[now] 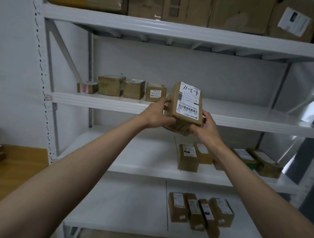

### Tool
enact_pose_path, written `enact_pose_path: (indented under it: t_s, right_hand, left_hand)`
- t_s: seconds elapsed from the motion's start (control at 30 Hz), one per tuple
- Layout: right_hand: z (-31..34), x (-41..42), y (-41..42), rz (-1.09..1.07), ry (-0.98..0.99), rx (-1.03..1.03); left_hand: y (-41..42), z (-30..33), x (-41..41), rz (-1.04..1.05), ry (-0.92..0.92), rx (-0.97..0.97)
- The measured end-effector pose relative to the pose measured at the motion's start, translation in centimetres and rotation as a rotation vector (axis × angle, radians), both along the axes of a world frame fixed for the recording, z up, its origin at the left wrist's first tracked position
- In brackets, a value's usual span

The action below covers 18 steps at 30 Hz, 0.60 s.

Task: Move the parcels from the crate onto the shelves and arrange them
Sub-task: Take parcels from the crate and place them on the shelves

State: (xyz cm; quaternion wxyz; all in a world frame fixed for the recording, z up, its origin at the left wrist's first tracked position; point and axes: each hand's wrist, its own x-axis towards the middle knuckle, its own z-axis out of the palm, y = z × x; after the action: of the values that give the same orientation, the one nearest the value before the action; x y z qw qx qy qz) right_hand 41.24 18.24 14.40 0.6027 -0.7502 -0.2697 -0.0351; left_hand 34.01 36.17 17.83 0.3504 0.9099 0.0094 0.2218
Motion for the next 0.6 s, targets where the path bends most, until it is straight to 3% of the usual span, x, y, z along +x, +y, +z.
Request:
enact_pose_path:
  t_s: [0.6]
  right_hand:
    - [4.4, 15.4, 3.9, -0.116, -0.086, -0.184]
  left_hand:
    - [1.2, 3.6, 13.4, 0.084, 0.051, 0.01]
